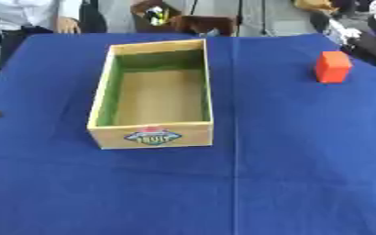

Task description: Pick up objects on the table and place them in the box.

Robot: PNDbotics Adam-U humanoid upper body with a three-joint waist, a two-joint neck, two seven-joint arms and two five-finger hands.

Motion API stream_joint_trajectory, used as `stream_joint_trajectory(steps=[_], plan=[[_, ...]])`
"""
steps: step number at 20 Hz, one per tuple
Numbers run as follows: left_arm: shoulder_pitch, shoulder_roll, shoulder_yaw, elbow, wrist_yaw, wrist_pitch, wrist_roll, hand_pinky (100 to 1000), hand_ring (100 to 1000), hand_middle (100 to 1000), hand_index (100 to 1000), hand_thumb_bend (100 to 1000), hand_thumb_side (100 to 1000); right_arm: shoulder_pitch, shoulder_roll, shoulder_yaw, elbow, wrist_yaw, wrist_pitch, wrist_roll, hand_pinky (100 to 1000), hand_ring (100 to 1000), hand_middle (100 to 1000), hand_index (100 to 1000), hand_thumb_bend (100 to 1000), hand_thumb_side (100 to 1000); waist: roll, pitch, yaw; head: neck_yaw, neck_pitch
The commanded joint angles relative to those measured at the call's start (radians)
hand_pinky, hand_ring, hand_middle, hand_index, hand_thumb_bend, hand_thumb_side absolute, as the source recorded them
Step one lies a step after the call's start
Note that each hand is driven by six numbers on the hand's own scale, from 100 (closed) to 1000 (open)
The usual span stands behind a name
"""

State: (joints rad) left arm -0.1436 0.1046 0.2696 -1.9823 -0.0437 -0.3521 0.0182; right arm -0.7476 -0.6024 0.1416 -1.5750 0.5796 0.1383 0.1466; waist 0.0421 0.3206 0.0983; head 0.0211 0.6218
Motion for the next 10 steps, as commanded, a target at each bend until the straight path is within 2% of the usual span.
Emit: stream_joint_trajectory(steps=[1, 10], plan=[[-0.009, 0.01, -0.001, -0.018, 0.005, 0.001, -0.002, 508, 635, 606, 871, 344, 834, -0.016, -0.026, -0.018, 0.023, 0.015, -0.002, 0.006, 898, 945, 787, 882, 467, 1000, 0.0, -0.019, 0.002, 0.001, -0.013], [-0.01, 0.009, -0.003, -0.018, 0.006, 0.001, -0.005, 507, 635, 607, 871, 344, 834, -0.037, -0.026, -0.034, 0.114, 0.035, -0.007, 0.014, 902, 950, 792, 886, 489, 1000, 0.001, -0.016, 0.001, -0.002, -0.019]])
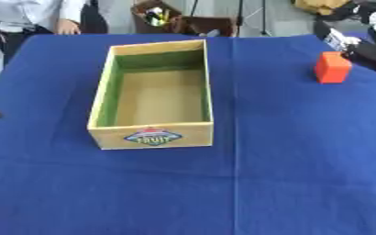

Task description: Pick up objects on the table and place them in the box.

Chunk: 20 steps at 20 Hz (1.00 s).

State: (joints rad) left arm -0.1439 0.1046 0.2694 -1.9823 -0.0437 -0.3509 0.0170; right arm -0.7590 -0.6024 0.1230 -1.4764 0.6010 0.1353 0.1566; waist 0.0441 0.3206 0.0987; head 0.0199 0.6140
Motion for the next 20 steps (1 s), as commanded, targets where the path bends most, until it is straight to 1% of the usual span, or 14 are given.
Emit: stream_joint_trajectory(steps=[1, 5, 8, 10, 13, 15, 16, 17, 18, 19, 20], plan=[[-0.009, 0.009, -0.003, -0.018, 0.006, 0.0, -0.005, 507, 635, 607, 871, 344, 834, -0.032, -0.027, -0.016, 0.027, 0.016, -0.007, 0.005, 903, 951, 794, 890, 495, 1000, 0.0, -0.016, 0.001, -0.001, -0.012], [-0.01, 0.008, -0.005, -0.018, 0.007, 0.0, -0.008, 506, 635, 607, 871, 344, 833, -0.063, -0.029, -0.021, 0.074, 0.021, -0.029, 0.014, 905, 956, 801, 901, 507, 1000, 0.0, -0.013, 0.0, -0.002, -0.013], [-0.01, 0.006, -0.006, -0.018, 0.007, 0.002, -0.011, 506, 635, 607, 871, 344, 833, -0.091, -0.031, -0.019, 0.114, 0.01, -0.058, 0.045, 912, 963, 808, 919, 527, 1000, 0.0, -0.011, 0.0, -0.003, -0.015], [-0.01, 0.006, -0.006, -0.018, 0.007, 0.002, -0.012, 506, 635, 607, 871, 344, 834, -0.113, -0.033, -0.018, 0.144, 0.0, -0.08, 0.072, 916, 970, 820, 939, 569, 992, 0.001, -0.011, 0.0, -0.005, -0.016], [-0.01, 0.006, -0.007, -0.018, 0.008, 0.002, -0.014, 506, 635, 607, 871, 344, 833, -0.15, -0.032, -0.003, 0.203, -0.015, -0.116, 0.113, 922, 981, 818, 948, 656, 768, 0.001, -0.01, 0.001, -0.007, -0.018], [-0.01, 0.006, -0.008, -0.018, 0.008, 0.002, -0.015, 506, 635, 607, 871, 344, 833, -0.176, -0.031, 0.005, 0.251, -0.015, -0.14, 0.143, 924, 987, 824, 949, 691, 665, 0.001, -0.009, 0.002, -0.008, -0.019], [-0.009, 0.006, -0.008, -0.018, 0.008, 0.003, -0.016, 506, 635, 607, 871, 344, 833, -0.188, -0.031, 0.007, 0.275, -0.011, -0.152, 0.158, 925, 991, 828, 953, 717, 595, 0.001, -0.009, 0.002, -0.008, -0.02], [-0.009, 0.006, -0.009, -0.018, 0.008, 0.003, -0.017, 505, 635, 607, 871, 344, 833, -0.199, -0.03, 0.01, 0.297, -0.004, -0.164, 0.172, 928, 997, 833, 961, 774, 503, 0.002, -0.009, 0.003, -0.008, -0.021], [-0.009, 0.005, -0.009, -0.018, 0.008, 0.003, -0.018, 505, 635, 607, 871, 344, 833, -0.209, -0.028, 0.014, 0.321, 0.005, -0.175, 0.187, 929, 998, 835, 964, 801, 467, 0.002, -0.009, 0.003, -0.009, -0.022], [-0.009, 0.005, -0.009, -0.018, 0.008, 0.004, -0.018, 505, 635, 607, 871, 344, 833, -0.218, -0.028, 0.016, 0.343, 0.014, -0.184, 0.202, 927, 1000, 838, 973, 859, 288, 0.002, -0.008, 0.004, -0.009, -0.022], [-0.008, 0.005, -0.01, -0.018, 0.008, 0.004, -0.019, 505, 635, 607, 871, 344, 833, -0.226, -0.029, 0.02, 0.365, 0.025, -0.188, 0.216, 928, 1000, 838, 975, 863, 273, 0.002, -0.008, 0.004, -0.01, -0.023]])
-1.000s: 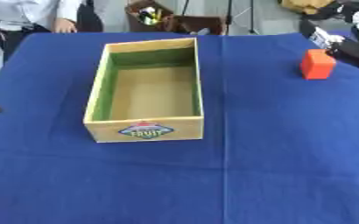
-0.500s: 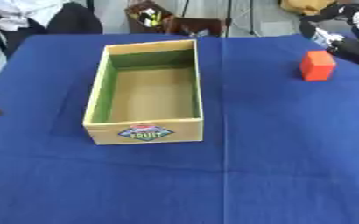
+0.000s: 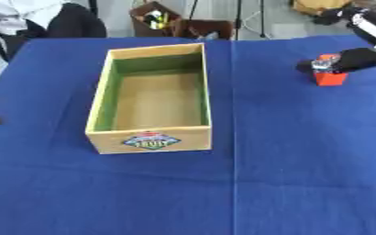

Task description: Pick up objects on the table and place them in the box.

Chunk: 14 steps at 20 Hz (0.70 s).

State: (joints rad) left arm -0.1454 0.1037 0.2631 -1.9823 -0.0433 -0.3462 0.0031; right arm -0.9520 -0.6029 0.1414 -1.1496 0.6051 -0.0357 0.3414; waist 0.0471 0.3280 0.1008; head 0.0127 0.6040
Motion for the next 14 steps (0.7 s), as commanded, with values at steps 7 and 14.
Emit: stream_joint_trajectory(steps=[7, 14], plan=[[-0.005, 0.004, -0.005, -0.018, 0.007, 0.001, -0.009, 504, 634, 607, 870, 344, 830, -0.097, -0.029, -0.015, 0.127, 0.121, -0.082, 0.134, 929, 1000, 875, 1000, 895, 305, -0.002, -0.013, 0.001, -0.002, -0.018], [-0.004, 0.003, -0.004, -0.018, 0.006, 0.003, -0.011, 503, 634, 607, 871, 343, 829, -0.14, -0.03, -0.058, 0.128, 0.209, -0.094, 0.236, 922, 995, 891, 1000, 717, 295, -0.002, -0.011, 0.0, -0.003, -0.021]])
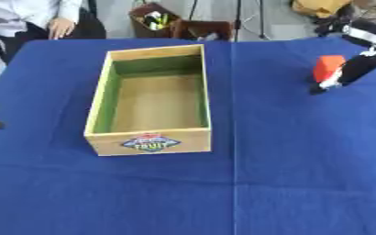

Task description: Pick up objects on the table and place them in the box.

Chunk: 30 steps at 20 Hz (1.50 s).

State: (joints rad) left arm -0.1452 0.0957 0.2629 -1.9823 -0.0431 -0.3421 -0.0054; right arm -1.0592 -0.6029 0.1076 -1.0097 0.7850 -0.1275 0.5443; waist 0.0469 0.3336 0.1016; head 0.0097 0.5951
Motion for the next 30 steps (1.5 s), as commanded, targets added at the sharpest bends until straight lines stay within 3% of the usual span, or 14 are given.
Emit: stream_joint_trajectory(steps=[1, 6, 9, 12, 13, 18, 22, 26, 30], plan=[[-0.004, 0.01, -0.004, -0.018, 0.005, 0.0, -0.003, 503, 634, 607, 871, 343, 830, -0.039, -0.03, -0.031, -0.017, 0.038, 0.0, 0.048, 919, 994, 893, 1000, 688, 292, -0.002, -0.017, -0.001, -0.001, -0.013], [-0.002, 0.01, -0.004, -0.018, 0.004, 0.0, -0.004, 503, 634, 607, 871, 343, 829, -0.068, -0.032, -0.05, -0.036, 0.085, 0.013, 0.111, 911, 995, 911, 1000, 585, 298, -0.003, -0.017, -0.001, -0.004, -0.013], [-0.001, 0.01, -0.005, -0.018, 0.002, 0.001, -0.006, 503, 633, 607, 871, 342, 827, -0.088, -0.038, -0.038, -0.034, 0.125, 0.002, 0.133, 902, 1000, 944, 1000, 425, 361, -0.005, -0.017, -0.002, -0.005, -0.013], [-0.001, 0.01, -0.005, -0.018, 0.001, 0.002, -0.007, 503, 633, 607, 871, 342, 827, -0.099, -0.04, -0.031, -0.027, 0.173, -0.018, 0.14, 901, 1000, 946, 1000, 413, 367, -0.005, -0.016, -0.003, -0.005, -0.013], [-0.001, 0.01, -0.005, -0.018, 0.001, 0.002, -0.007, 502, 633, 607, 871, 341, 825, -0.102, -0.04, -0.031, -0.023, 0.188, -0.025, 0.141, 898, 1000, 982, 1000, 283, 446, -0.006, -0.016, -0.002, -0.006, -0.013], [0.0, 0.011, -0.006, -0.018, -0.001, 0.003, -0.01, 502, 633, 606, 871, 342, 824, -0.144, -0.034, 0.002, 0.043, 0.263, -0.077, 0.156, 911, 1000, 986, 1000, 134, 461, -0.009, -0.012, 0.003, -0.015, -0.016], [-0.001, 0.01, -0.005, -0.018, -0.003, 0.003, -0.011, 502, 633, 606, 871, 342, 824, -0.156, -0.027, -0.012, 0.078, 0.31, -0.107, 0.139, 918, 1000, 978, 1000, 118, 469, -0.01, -0.007, 0.006, -0.015, -0.021], [-0.002, 0.01, -0.007, -0.018, -0.004, 0.003, -0.012, 502, 633, 606, 871, 340, 821, -0.165, -0.029, -0.018, 0.101, 0.335, -0.118, 0.13, 917, 1000, 981, 1000, 184, 482, -0.011, -0.003, 0.006, -0.015, -0.024], [-0.001, 0.01, -0.007, -0.018, -0.005, 0.003, -0.015, 501, 632, 606, 871, 340, 818, -0.171, -0.033, -0.02, 0.115, 0.371, -0.12, 0.124, 916, 998, 987, 1000, 471, 595, -0.011, -0.002, 0.007, -0.016, -0.028]])
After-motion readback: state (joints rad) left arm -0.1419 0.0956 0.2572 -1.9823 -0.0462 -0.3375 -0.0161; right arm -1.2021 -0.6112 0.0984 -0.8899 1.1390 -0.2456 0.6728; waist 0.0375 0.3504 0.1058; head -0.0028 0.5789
